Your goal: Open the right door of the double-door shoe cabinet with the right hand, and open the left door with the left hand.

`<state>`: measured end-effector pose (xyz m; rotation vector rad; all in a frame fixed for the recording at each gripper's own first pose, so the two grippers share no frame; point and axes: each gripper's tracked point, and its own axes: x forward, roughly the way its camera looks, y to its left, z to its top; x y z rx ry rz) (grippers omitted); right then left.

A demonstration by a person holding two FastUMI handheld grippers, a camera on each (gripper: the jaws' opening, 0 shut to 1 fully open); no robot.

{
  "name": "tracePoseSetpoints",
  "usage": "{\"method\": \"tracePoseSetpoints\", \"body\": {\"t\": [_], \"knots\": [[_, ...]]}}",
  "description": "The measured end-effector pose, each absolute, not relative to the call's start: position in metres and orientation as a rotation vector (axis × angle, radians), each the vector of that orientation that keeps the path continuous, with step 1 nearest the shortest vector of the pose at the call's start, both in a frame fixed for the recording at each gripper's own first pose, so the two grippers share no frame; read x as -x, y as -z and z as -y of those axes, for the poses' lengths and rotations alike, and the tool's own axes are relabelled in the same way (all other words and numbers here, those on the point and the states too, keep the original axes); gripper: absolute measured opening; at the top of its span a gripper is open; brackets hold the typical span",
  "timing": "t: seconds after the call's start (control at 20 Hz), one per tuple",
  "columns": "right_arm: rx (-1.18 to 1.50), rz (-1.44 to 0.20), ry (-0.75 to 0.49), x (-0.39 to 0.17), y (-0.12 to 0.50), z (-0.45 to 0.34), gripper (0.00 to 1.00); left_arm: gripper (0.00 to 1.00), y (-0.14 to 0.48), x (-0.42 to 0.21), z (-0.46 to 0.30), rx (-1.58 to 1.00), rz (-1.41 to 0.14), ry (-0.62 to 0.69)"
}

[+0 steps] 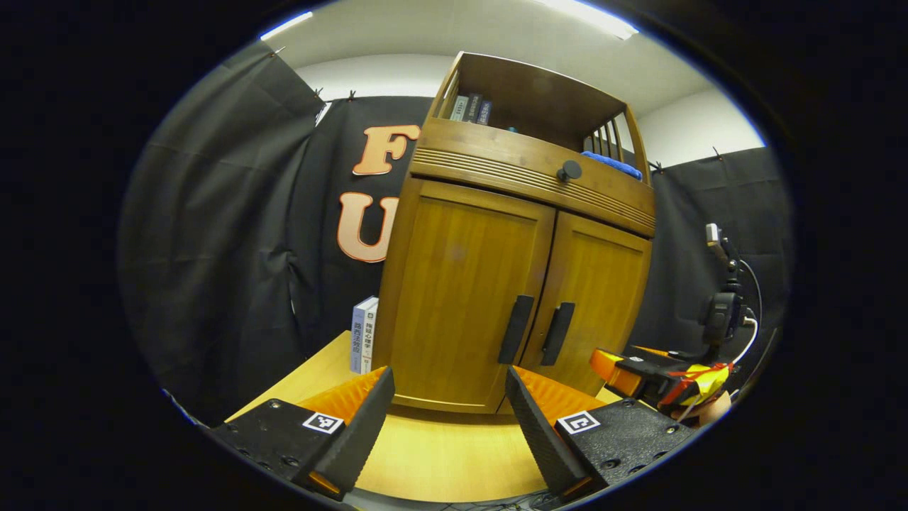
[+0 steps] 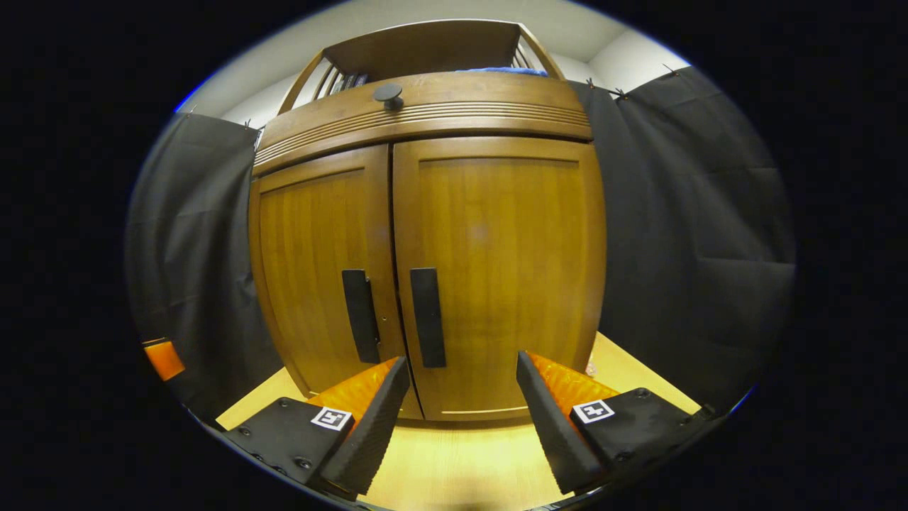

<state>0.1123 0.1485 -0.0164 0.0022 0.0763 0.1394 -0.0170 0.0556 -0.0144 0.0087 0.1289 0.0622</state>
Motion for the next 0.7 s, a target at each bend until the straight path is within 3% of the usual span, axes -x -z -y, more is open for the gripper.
{"method": "tracePoseSetpoints", "body": {"t": [0.05,0.1,0.4,0.45,0.5,0.55,0.6,0.65,0.7], "knots": [[-0.003,-0.083,-0.143,-0.121,0.019,-0.155,0.89,0.95,0.012,0.019,-0.056,-0.003,-0.129,-0.073],[-0.006,-0.094,-0.145,-0.129,0.021,-0.159,0.98,0.95,0.013,0.017,-0.059,0.001,-0.126,-0.083],[0.017,-0.075,-0.131,-0.172,0.015,-0.172,0.98,0.98,0.015,0.021,-0.077,-0.013,-0.126,-0.155],[0.027,-0.066,-0.134,-0.180,0.013,-0.175,0.98,0.92,0.016,0.022,-0.077,-0.004,-0.129,-0.163],[0.034,-0.061,-0.138,-0.186,0.011,-0.178,0.89,0.92,0.015,0.022,-0.078,0.004,-0.132,-0.170],[0.034,-0.063,-0.136,-0.193,0.011,-0.180,0.89,0.95,0.015,0.021,-0.078,0.008,-0.134,-0.177],[0.029,-0.065,-0.137,-0.199,0.011,-0.182,0.95,0.95,0.015,0.021,-0.080,0.004,-0.134,-0.185],[0.025,-0.065,-0.138,-0.204,0.010,-0.184,0.80,0.95,0.016,0.022,-0.082,-0.007,-0.139,-0.191],[0.025,-0.067,-0.138,-0.210,0.011,-0.185,0.78,0.95,0.017,0.024,-0.084,-0.013,-0.141,-0.193]]}}
